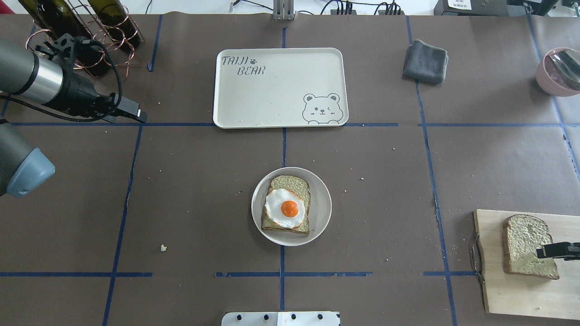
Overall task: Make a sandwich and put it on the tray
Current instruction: 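Grasp the bread slice edge with the right gripper and lift it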
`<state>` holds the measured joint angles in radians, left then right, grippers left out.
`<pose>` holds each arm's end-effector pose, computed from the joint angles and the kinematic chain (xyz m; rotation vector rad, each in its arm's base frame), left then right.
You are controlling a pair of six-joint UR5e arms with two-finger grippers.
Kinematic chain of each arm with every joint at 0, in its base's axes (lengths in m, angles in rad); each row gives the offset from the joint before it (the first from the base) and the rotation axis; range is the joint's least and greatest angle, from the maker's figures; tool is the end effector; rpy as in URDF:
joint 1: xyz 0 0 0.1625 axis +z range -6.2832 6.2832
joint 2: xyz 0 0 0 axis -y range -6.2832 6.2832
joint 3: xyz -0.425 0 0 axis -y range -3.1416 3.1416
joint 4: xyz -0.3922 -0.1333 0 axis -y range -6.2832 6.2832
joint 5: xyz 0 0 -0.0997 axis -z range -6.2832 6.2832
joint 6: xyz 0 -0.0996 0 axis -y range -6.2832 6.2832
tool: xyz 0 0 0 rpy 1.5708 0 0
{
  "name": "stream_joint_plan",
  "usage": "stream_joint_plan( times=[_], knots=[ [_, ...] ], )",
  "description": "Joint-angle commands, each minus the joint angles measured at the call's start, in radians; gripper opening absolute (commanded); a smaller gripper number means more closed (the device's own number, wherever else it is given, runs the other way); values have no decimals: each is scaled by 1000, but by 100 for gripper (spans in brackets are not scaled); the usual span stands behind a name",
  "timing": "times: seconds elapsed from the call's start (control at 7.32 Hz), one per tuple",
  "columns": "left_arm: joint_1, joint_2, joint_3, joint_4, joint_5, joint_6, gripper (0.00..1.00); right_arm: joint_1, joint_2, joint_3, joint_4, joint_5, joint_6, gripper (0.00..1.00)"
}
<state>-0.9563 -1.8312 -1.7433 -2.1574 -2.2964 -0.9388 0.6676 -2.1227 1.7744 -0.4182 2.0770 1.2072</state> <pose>0.2801 -0.5136 0.3627 0.2294 1.1458 0.0830 -0.1655 -0.2387 0.6469 -0.0283 -0.9188 0.0788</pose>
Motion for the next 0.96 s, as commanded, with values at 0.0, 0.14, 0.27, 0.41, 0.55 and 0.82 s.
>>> stream_joint_plan(
  times=[0.0,0.14,0.27,0.41,0.55,0.82],
  knots=[
    [-1,1,-1,-1,0,0,100,0,-5,0,-1,0,0,38],
    [-1,1,-1,-1,0,0,100,0,-5,-1,-1,0,0,6],
    [-1,1,-1,1,0,0,100,0,-5,-1,-1,0,0,0],
    [-1,1,-1,1,0,0,100,0,-5,-1,-1,0,-1,0],
    [-1,1,1,-1,0,0,100,0,-5,0,-1,0,-2,0],
    [-1,1,-1,1,0,0,100,6,-2,25,7,1,-2,0]
  ],
)
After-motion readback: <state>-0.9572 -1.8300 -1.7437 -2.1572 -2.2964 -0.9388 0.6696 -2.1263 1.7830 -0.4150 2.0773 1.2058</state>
